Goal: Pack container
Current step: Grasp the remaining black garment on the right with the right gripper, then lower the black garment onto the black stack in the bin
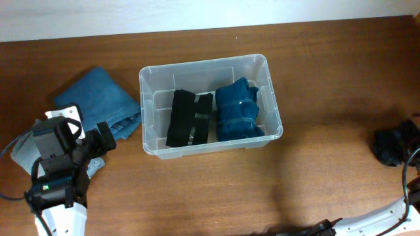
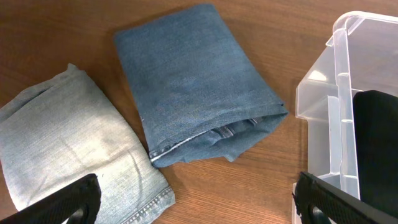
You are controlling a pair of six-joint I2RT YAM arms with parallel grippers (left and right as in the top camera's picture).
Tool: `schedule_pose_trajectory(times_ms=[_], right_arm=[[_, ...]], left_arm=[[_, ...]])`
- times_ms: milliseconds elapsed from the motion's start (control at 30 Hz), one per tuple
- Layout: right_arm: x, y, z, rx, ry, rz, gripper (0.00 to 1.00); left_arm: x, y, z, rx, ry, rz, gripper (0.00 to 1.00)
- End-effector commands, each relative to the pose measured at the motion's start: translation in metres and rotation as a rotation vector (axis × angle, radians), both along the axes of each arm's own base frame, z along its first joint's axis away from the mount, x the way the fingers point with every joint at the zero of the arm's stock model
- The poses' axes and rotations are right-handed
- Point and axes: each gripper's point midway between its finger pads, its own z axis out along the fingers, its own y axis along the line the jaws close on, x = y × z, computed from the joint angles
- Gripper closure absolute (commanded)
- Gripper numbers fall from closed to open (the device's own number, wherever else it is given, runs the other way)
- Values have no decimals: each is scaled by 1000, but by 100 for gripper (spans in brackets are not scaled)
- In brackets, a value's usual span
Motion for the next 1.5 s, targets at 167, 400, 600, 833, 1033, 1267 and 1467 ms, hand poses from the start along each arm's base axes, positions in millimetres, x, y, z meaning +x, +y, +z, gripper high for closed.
schedule_pose_trajectory(times_ms=[167,400,600,833,1033,1267,1467], right_arm=[[79,52,134,-87,-350,267,96],[128,216,261,-285,-507,765,96],[129,395,263,-222,-527,1173,96],[124,530,221,-167,-457,1368,96],[113,612,162,-105,-363,1454,96],[119,654,103,-89,-309,1472,80],[112,648,87,-105,-258,1525,1]], left_arm=[[3,1,8,-13,-21,8,1],[3,1,8,-13,-21,8,0],[3,1,8,-14,-21,8,1],[3,1,8,-14,-20,8,1],[3,1,8,-14,-20,8,1],[2,1,7,-15,-15,8,1],[1,1,6,-15,-12,8,0]])
